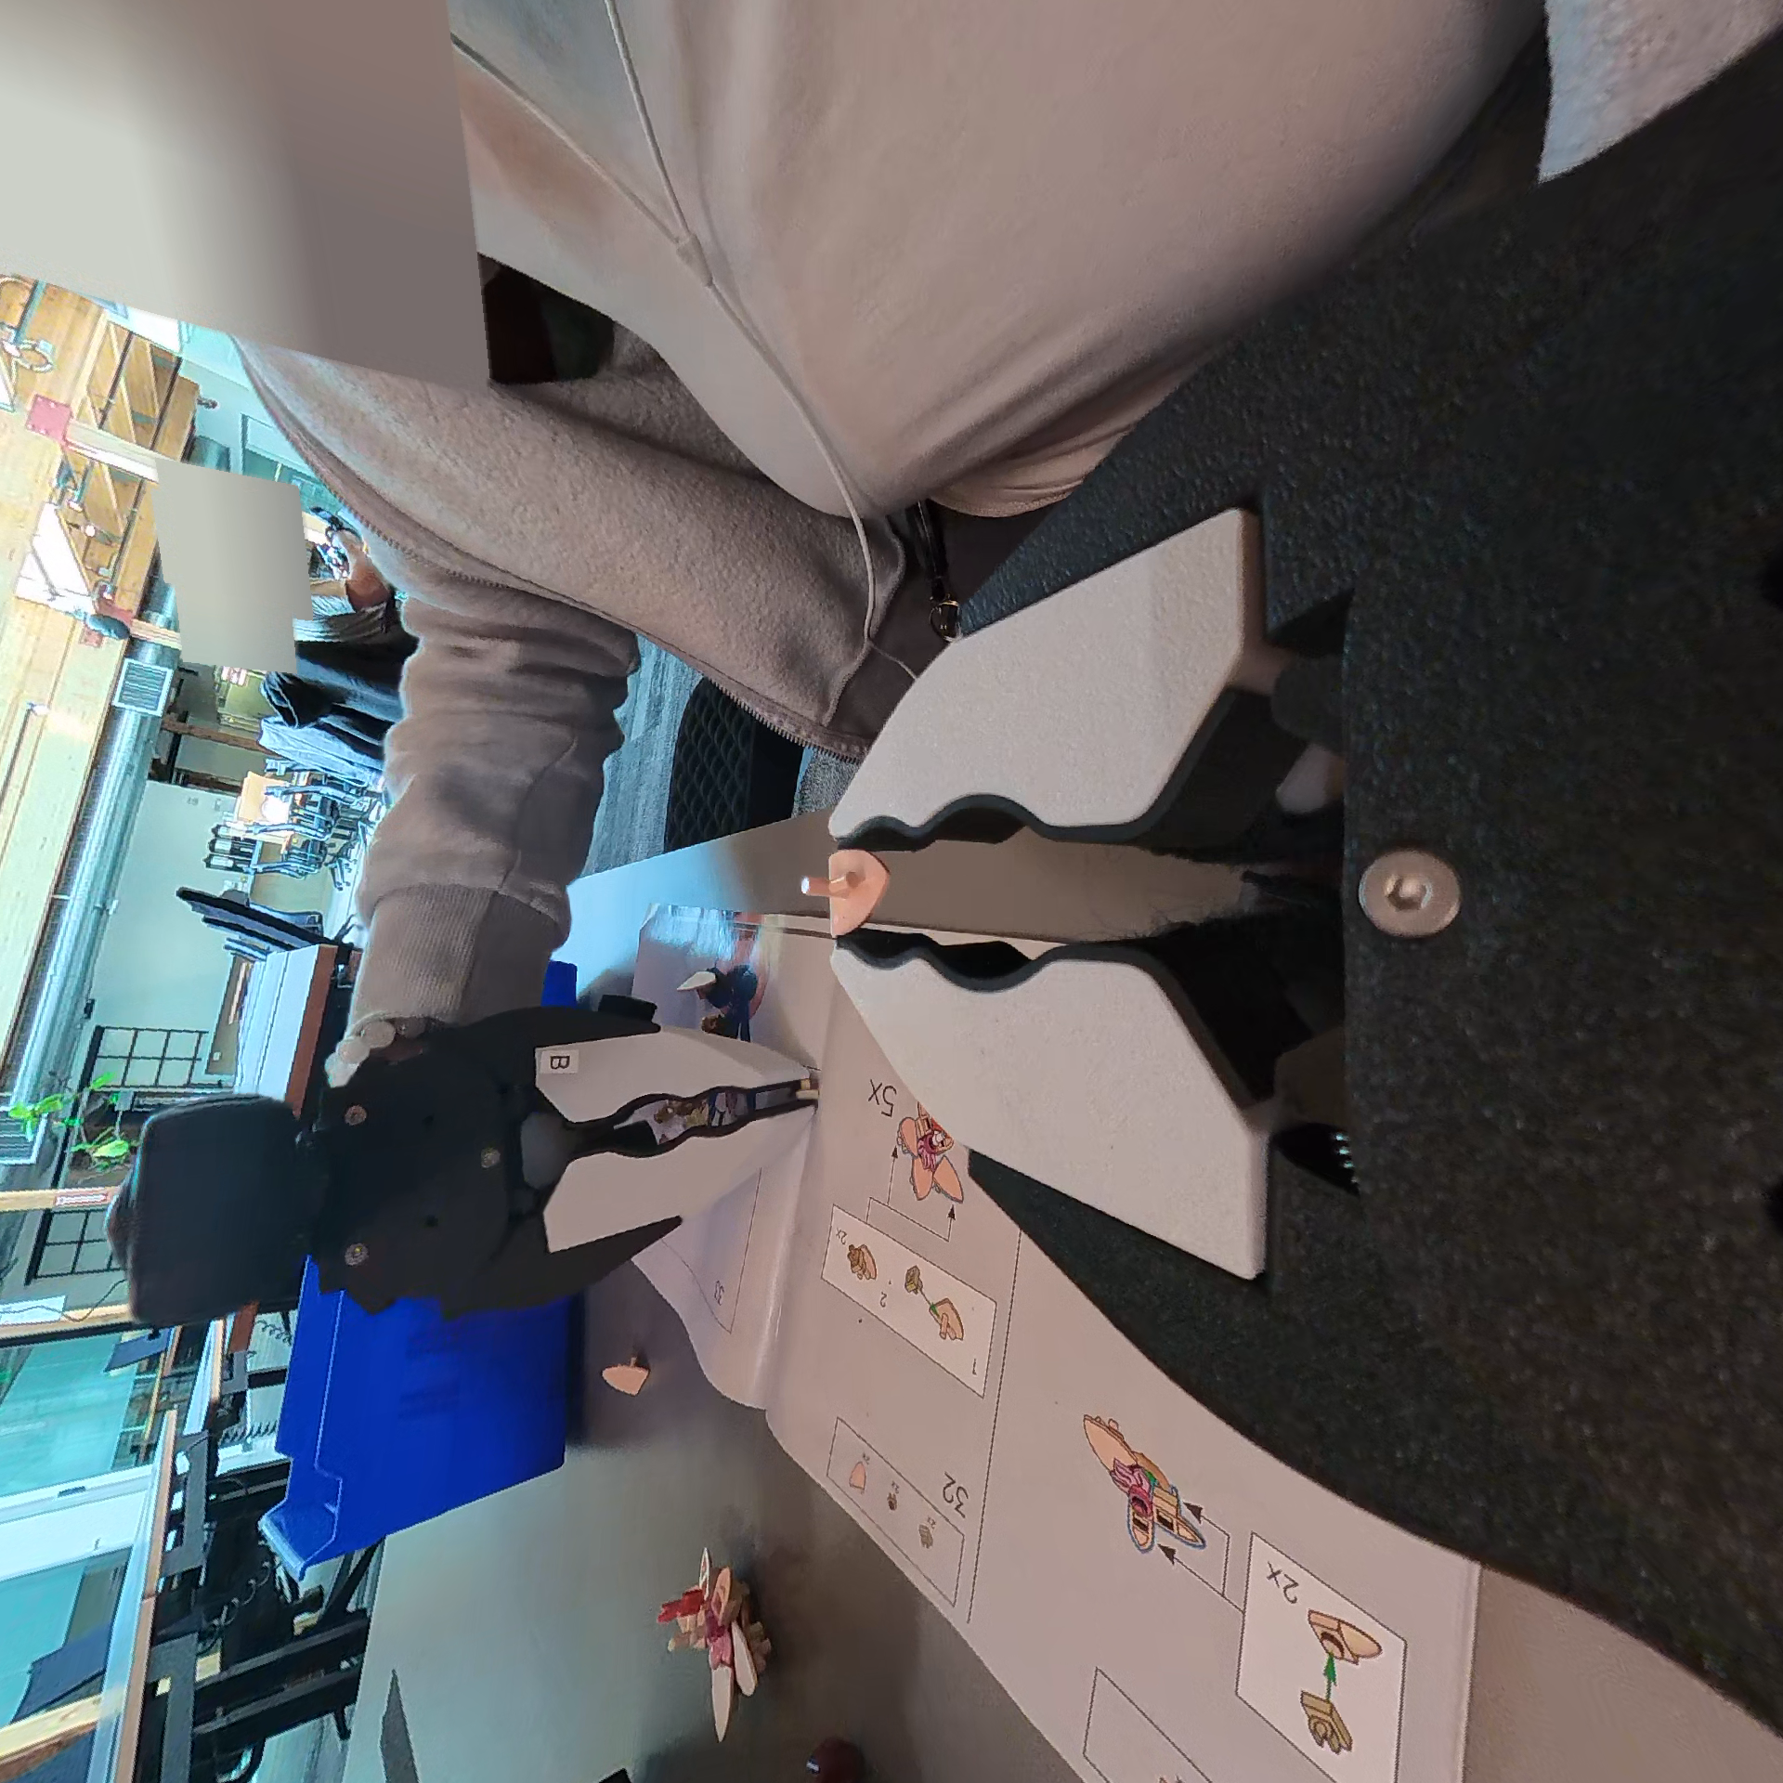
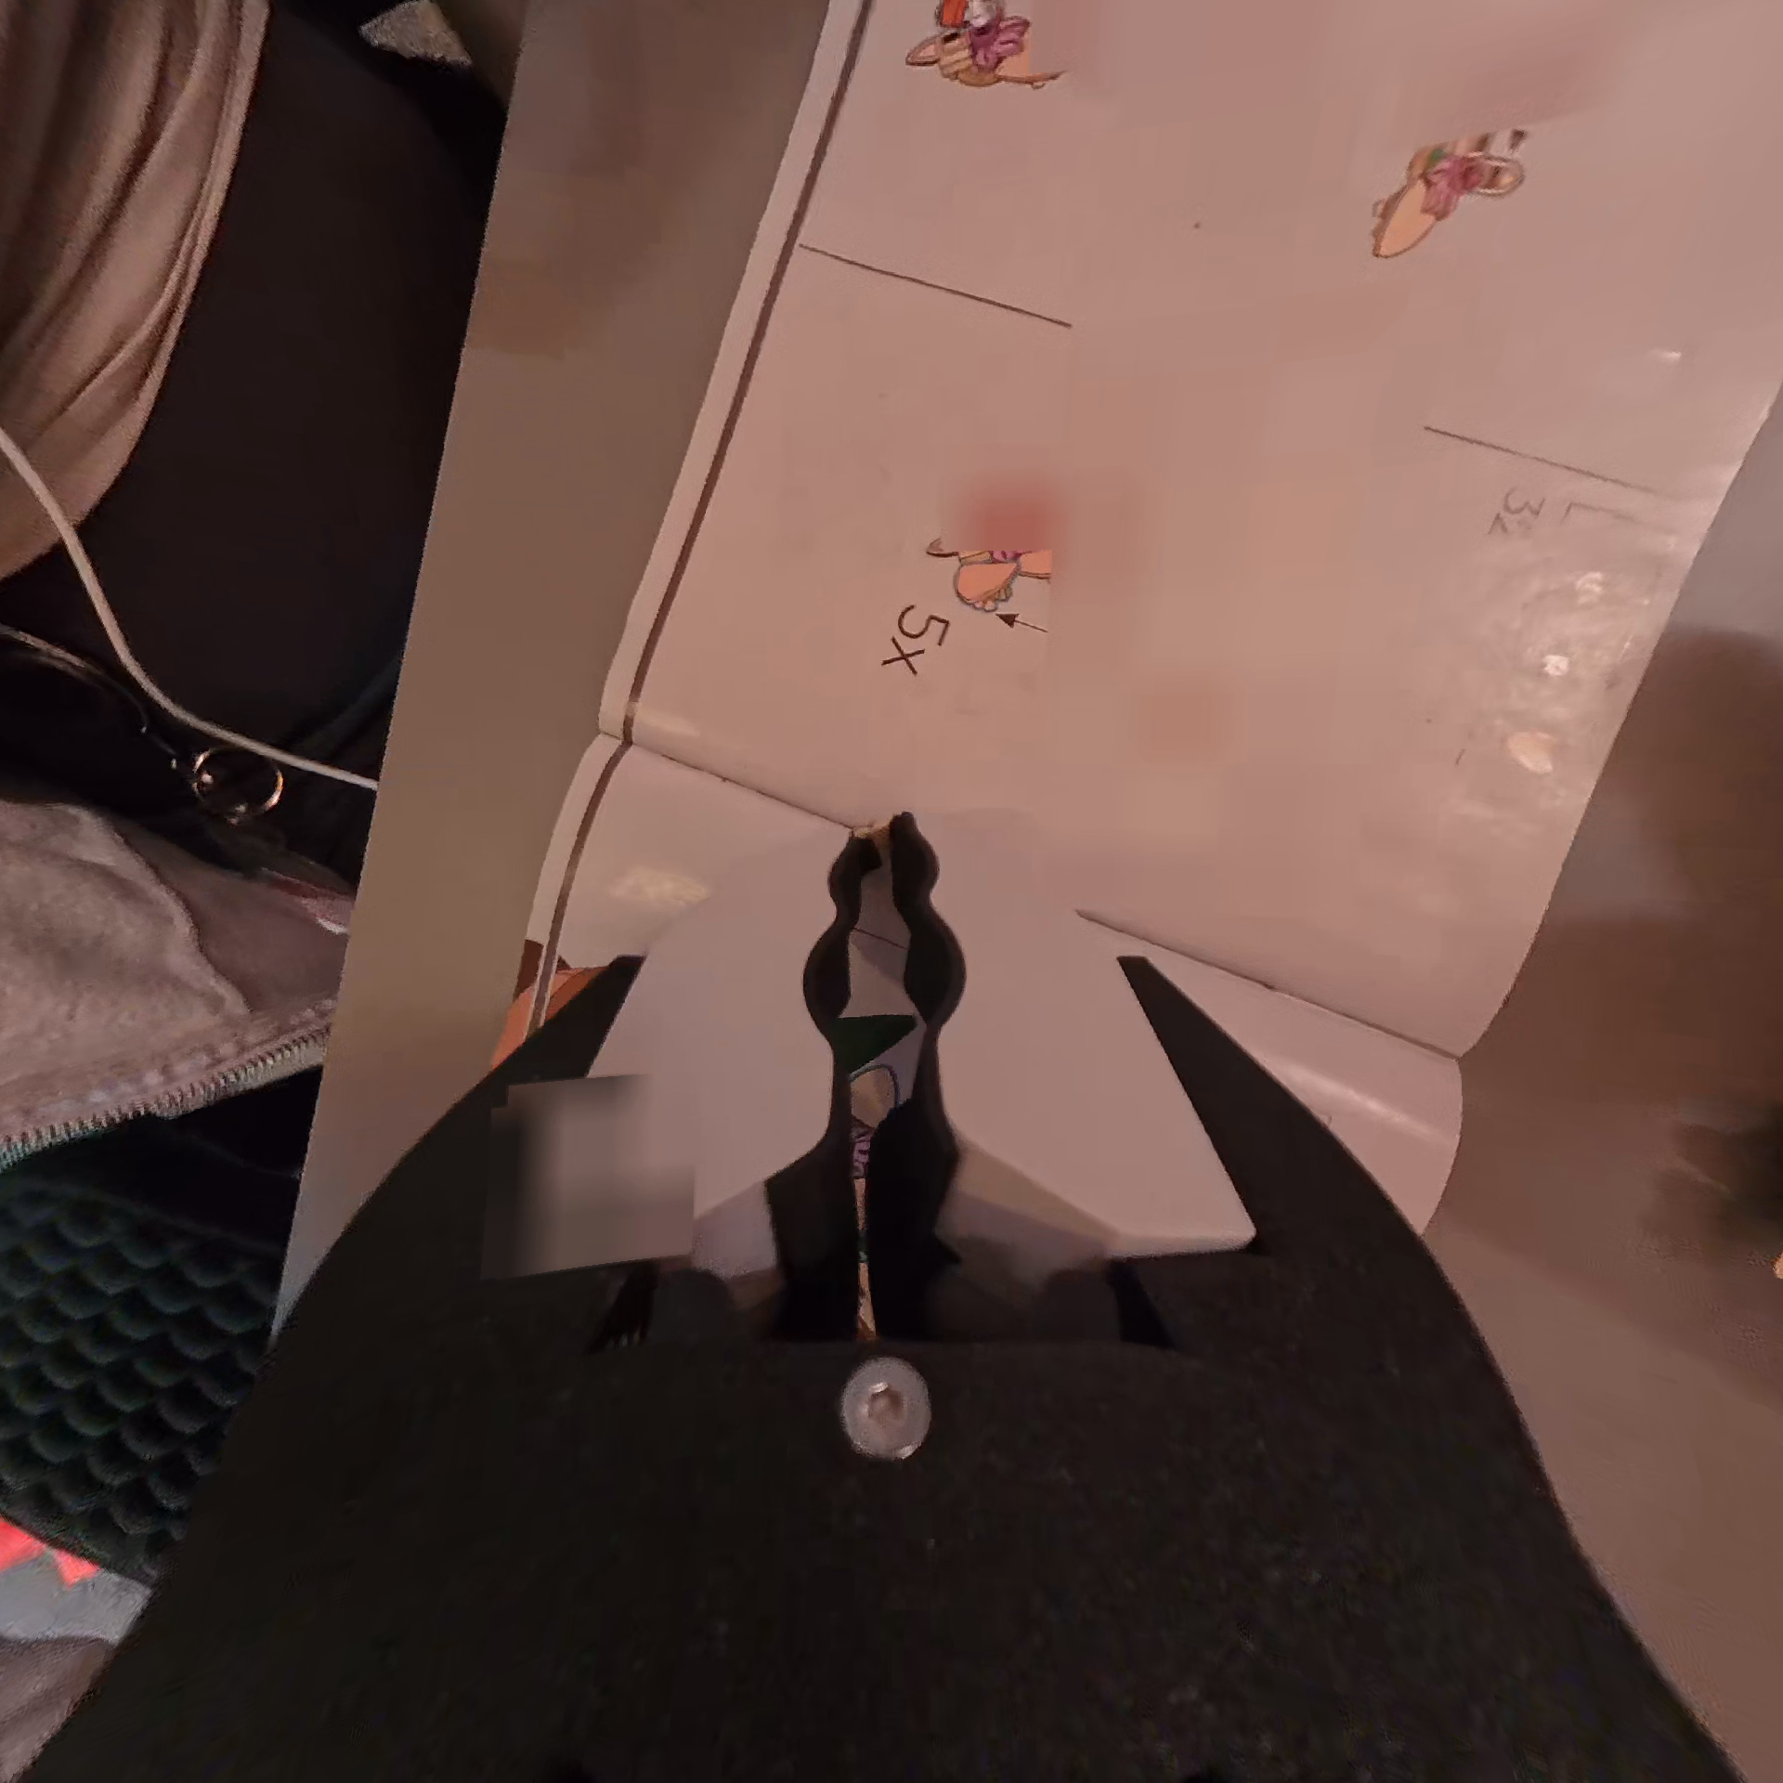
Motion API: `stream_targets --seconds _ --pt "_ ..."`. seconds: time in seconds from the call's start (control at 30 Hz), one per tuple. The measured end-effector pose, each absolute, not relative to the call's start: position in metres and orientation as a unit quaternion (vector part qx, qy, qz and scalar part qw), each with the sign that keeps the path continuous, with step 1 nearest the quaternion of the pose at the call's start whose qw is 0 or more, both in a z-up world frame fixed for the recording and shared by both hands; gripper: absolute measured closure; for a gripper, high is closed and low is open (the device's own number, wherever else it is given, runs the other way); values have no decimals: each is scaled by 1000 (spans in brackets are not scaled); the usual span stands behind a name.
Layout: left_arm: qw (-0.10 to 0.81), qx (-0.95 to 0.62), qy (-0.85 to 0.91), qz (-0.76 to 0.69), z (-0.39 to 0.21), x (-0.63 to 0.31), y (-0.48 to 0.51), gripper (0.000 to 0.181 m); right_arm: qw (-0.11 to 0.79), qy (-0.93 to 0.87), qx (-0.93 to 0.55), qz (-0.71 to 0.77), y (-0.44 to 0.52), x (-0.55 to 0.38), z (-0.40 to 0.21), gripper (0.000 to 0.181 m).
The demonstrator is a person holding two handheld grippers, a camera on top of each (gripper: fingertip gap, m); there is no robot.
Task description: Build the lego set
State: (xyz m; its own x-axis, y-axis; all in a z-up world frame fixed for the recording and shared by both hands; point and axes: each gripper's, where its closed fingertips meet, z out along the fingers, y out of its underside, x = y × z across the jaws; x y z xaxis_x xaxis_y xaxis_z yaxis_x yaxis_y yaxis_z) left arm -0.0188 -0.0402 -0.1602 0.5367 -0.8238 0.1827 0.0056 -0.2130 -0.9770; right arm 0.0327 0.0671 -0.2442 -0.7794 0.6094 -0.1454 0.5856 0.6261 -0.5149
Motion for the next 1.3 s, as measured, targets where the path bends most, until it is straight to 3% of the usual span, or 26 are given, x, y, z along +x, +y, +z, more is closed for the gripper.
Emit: stream_targets --seconds 0.03,0.23,0.43,0.6,0.77,0.93,1.07,1.3 --pt "551 -682 300 -375 -160 -19 -40 166 28 -895 -346 280 68 32 -243 175" --pt "564 -680 313 -348 -161 -17 -39 166 58 -770 -530 351 60 17 -223 175" --pt "560 -683 329 -335 -164 -13 -41 166 27 -711 -655 254 62 39 -245 173" --pt "568 -676 321 -344 -160 -16 -41 166 40 -668 -689 278 59 36 -239 149" --pt "570 -673 321 -346 -159 -16 -42 166 93 -699 -651 281 67 36 -231 142" --pt "570 -673 317 -350 -159 -17 -41 166 222 -846 -437 208 61 43 -222 156" --pt "568 -675 317 -350 -160 -17 -41 166 175 -850 -461 186 50 51 -240 156" --pt "567 -675 318 -348 -160 -17 -41 166 171 -825 -480 244 45 44 -242 169"
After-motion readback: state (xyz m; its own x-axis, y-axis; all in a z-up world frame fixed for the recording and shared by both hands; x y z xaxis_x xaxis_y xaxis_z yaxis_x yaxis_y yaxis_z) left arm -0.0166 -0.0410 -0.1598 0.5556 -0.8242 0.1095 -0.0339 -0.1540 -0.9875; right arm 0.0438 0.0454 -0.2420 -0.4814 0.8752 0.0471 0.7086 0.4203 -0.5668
